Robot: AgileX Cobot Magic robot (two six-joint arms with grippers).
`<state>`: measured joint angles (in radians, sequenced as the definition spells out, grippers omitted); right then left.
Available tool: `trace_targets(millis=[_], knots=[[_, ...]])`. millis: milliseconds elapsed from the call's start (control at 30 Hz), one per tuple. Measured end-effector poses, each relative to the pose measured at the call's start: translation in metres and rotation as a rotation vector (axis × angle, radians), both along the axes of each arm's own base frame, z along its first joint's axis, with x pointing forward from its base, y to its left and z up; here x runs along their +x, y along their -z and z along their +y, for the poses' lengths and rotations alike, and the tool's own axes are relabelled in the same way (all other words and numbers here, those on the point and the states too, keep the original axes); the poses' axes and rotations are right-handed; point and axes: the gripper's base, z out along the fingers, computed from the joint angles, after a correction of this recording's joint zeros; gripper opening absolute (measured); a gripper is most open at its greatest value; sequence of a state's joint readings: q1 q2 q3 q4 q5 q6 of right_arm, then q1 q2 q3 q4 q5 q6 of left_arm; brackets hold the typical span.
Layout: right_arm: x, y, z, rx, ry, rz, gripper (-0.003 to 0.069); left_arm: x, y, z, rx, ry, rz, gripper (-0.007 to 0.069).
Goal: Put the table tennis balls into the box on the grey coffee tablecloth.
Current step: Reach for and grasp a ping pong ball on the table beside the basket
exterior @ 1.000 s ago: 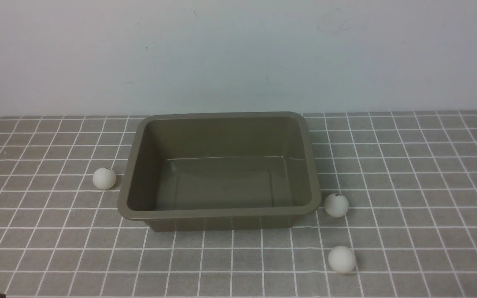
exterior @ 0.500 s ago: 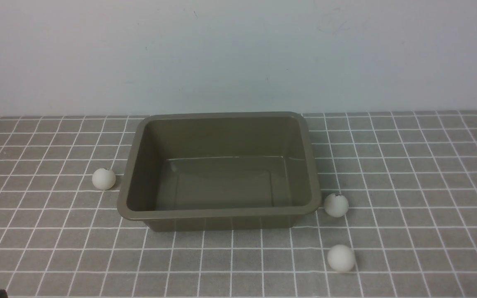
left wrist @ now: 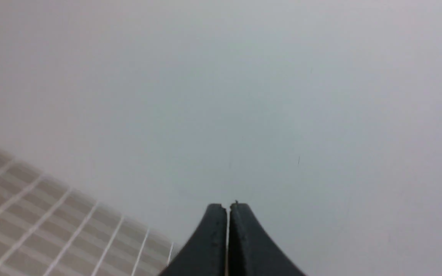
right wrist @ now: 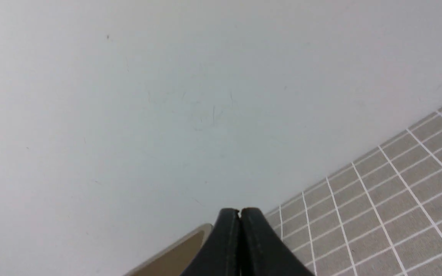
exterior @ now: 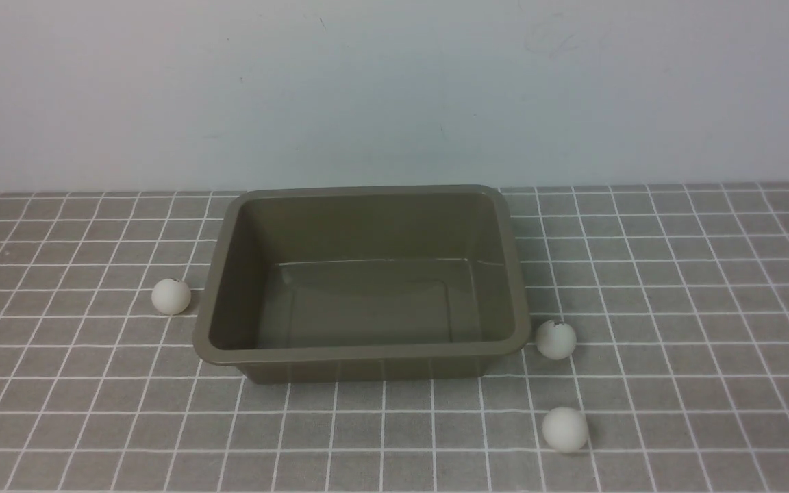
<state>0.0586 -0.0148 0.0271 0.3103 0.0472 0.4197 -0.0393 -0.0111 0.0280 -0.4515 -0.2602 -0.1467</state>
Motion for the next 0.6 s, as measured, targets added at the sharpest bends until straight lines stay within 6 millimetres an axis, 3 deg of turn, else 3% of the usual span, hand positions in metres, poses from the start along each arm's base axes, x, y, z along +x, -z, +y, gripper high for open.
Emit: trace_targets(millis=[167,267,300,367,433,600], knots=[[-0.001,-0.008,-0.003,0.04,0.022,-0.083,-0.0015,-0.007,-0.019,0.006,-0.017,-0.062,-0.151,-0.0005],[-0.003,-0.016,-0.004,0.069,0.03,-0.135,-0.0015,-0.005,-0.057,0.001,0.034,-0.027,-0.118,-0.0005],[-0.003,-0.018,-0.003,0.064,0.026,-0.13,-0.0015,-0.003,-0.058,0.0,0.045,-0.017,-0.087,-0.0005],[-0.003,-0.048,0.001,-0.062,-0.007,-0.052,-0.0015,0.018,-0.092,-0.01,0.205,0.052,0.111,-0.0005],[0.002,-0.071,0.004,-0.191,-0.025,0.052,-0.0015,0.044,-0.102,-0.016,0.311,0.115,0.3,-0.0005],[0.044,-0.108,0.011,-0.41,-0.135,0.465,-0.0015,0.124,-0.096,-0.031,0.458,0.365,0.862,-0.0005]])
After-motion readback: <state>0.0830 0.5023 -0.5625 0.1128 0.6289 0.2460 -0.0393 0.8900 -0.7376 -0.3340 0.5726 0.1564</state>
